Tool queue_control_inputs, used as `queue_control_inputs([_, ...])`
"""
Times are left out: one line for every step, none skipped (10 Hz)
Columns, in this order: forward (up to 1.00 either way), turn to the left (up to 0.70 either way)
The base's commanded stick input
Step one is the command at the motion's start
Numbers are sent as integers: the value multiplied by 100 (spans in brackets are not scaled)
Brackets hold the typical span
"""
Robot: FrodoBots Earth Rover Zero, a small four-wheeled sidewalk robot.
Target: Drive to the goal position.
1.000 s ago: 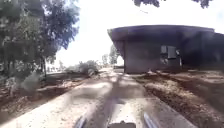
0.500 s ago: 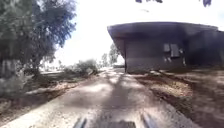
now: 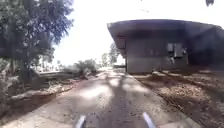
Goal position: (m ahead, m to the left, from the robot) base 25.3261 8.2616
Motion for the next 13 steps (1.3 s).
queue_control_inputs([100, 0])
queue_control_inputs([100, 0])
queue_control_inputs([100, 0])
queue_control_inputs([100, 0])
queue_control_inputs([100, 0])
queue_control_inputs([100, 0])
queue_control_inputs([100, 0])
queue_control_inputs([100, 0])
queue_control_inputs([100, 0])
queue_control_inputs([100, 0])
queue_control_inputs([100, 0])
queue_control_inputs([100, 0])
queue_control_inputs([100, 0])
